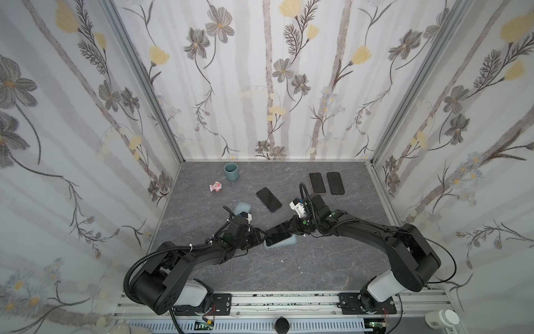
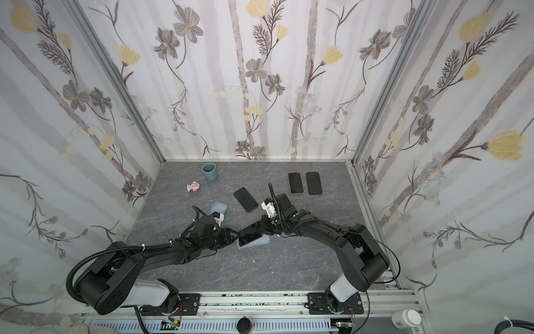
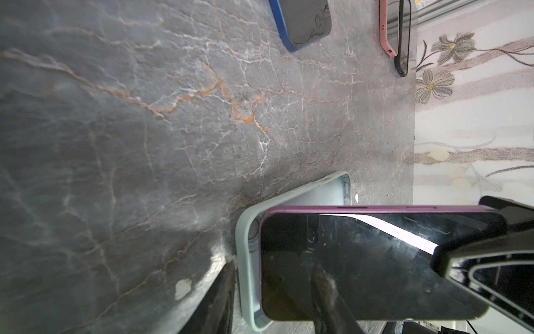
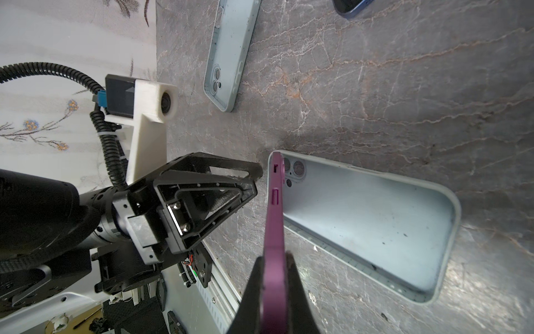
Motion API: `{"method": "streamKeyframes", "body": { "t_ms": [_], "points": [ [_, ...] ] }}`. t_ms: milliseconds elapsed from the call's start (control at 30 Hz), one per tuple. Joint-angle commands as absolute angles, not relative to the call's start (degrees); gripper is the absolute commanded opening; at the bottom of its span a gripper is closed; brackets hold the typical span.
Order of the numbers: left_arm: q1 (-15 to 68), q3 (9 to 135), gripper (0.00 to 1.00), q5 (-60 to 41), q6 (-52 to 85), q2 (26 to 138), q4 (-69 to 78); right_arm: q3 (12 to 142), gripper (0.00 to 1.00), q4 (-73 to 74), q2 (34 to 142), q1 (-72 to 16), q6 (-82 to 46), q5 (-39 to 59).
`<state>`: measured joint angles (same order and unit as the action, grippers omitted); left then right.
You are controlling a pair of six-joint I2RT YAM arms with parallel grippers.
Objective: Put the phone into the phone case
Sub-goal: 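Insert the phone's edge into the mint-green case with the right gripper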
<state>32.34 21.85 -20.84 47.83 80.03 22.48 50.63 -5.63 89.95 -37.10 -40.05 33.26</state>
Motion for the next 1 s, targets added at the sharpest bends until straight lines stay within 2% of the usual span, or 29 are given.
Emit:
{"method": "streamKeyframes", "body": {
  "t_ms": [0, 667, 967],
  "points": [
    [32.7, 22.0, 0.41, -21.1, 48.7, 80.6, 24.7, 50.4, 0.0, -2.2, 90.0, -37.0, -40.9, 36.0],
    [34.1, 21.1, 0.36, -23.1, 52.4, 85.5, 30.3, 46.1, 0.0, 2.9, 93.0, -36.3, -43.2, 37.7],
    [36.6, 19.8, 0.35, -21.3, 55.0, 84.4, 32.0, 43.6, 0.0, 5.9, 93.6, -36.0, -44.2, 37.0]
  ]
}}
